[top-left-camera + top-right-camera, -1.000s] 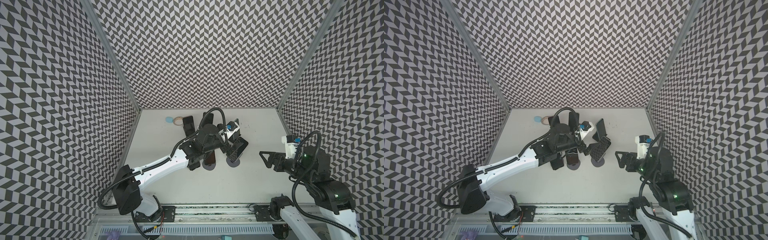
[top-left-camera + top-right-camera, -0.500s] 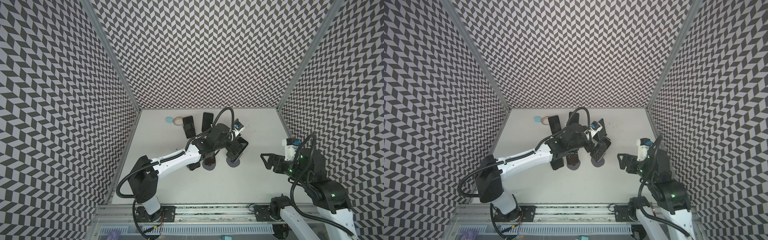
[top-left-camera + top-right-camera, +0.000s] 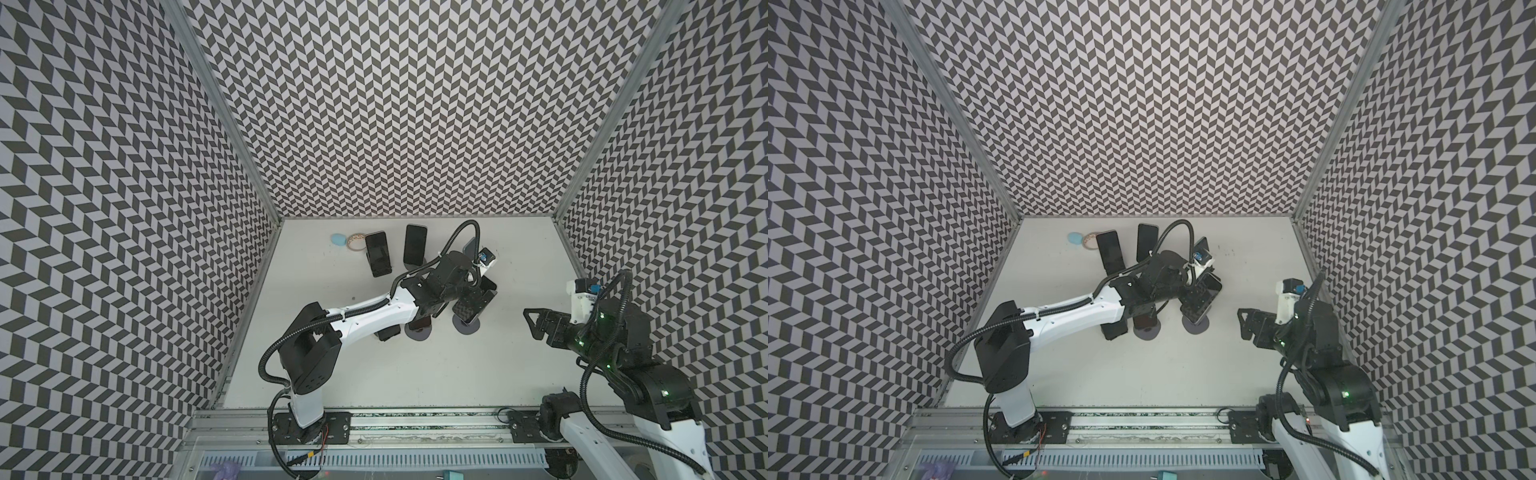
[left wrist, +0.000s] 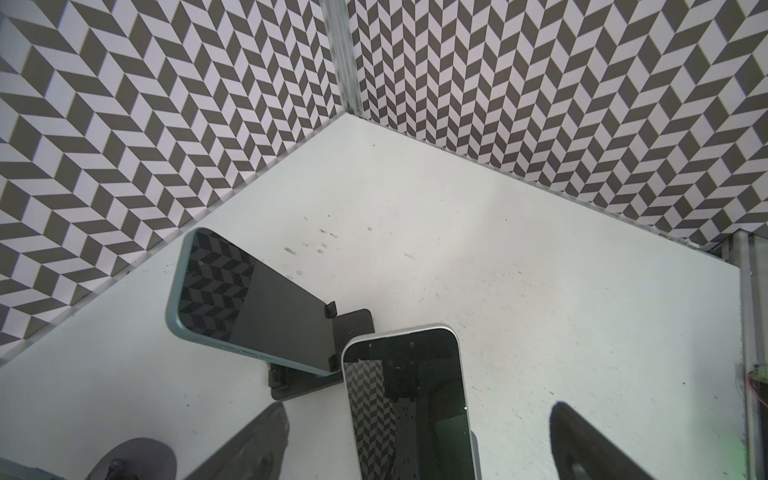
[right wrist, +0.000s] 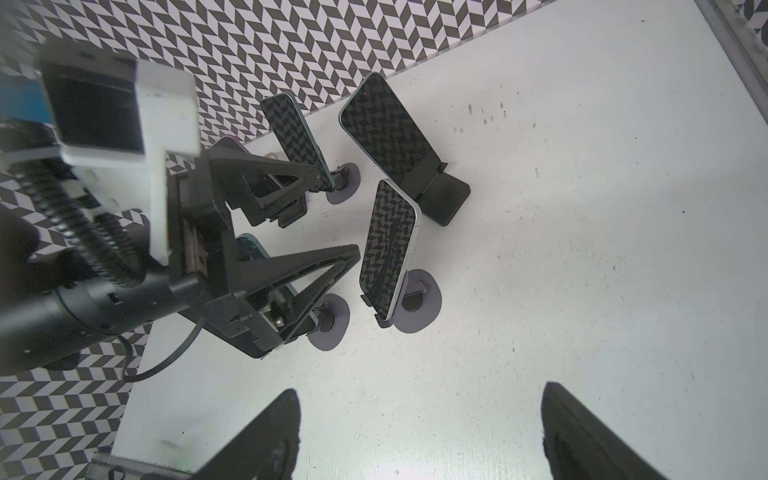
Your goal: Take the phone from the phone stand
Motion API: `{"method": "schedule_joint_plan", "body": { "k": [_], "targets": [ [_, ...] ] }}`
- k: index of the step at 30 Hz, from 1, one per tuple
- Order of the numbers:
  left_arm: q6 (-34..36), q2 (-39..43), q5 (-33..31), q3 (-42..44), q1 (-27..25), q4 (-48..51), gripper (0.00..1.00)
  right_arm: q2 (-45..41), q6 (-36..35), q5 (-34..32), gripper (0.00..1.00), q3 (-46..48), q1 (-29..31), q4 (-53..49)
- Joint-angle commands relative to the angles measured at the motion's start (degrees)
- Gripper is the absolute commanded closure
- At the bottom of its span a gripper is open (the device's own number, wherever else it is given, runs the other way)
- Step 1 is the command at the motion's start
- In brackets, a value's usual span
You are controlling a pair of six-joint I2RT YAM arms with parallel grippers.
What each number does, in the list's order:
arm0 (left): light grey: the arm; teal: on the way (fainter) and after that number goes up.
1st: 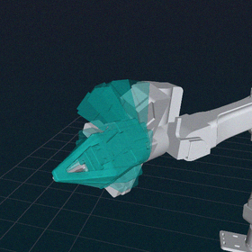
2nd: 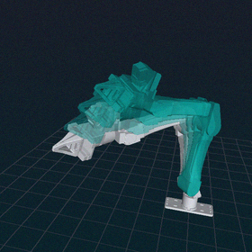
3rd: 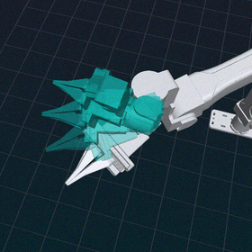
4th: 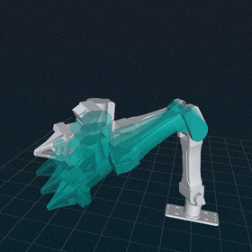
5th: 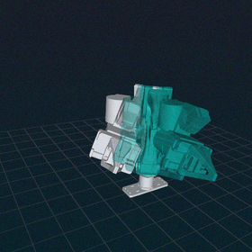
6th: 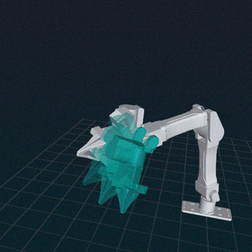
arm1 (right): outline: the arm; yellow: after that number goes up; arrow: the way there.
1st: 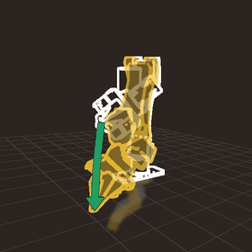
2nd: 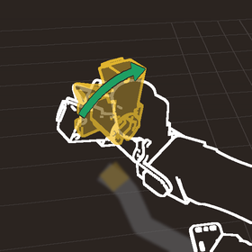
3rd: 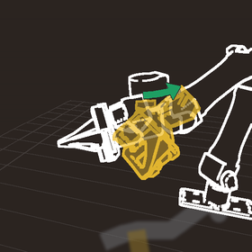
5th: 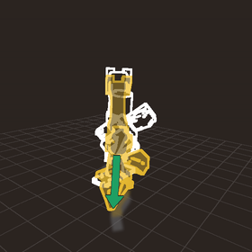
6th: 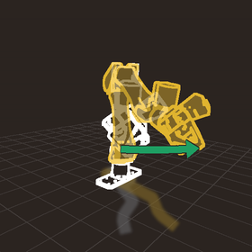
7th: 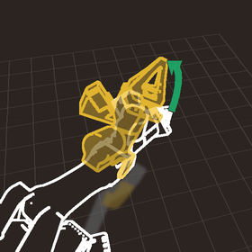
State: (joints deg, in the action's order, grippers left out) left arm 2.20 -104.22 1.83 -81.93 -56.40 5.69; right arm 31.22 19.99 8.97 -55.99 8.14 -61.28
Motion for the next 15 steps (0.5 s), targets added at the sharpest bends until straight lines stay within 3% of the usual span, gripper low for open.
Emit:
{"method": "schedule_joint_plan", "body": {
  "k": [1, 15],
  "targets": [
    [-0.2, -1.3, -1.6, -2.5, -0.7, 1.5, 0.02, -1.0, -0.5, -1.8, 0.11, 0.9, 0.3, 1.7],
    [0.4, -6.0, -4.6, -5.4, -1.6, 2.5, 0.0, -0.6, -1.4, -2.1, 0.09, 1.7, 0.3, 2.7]
  ]
}}
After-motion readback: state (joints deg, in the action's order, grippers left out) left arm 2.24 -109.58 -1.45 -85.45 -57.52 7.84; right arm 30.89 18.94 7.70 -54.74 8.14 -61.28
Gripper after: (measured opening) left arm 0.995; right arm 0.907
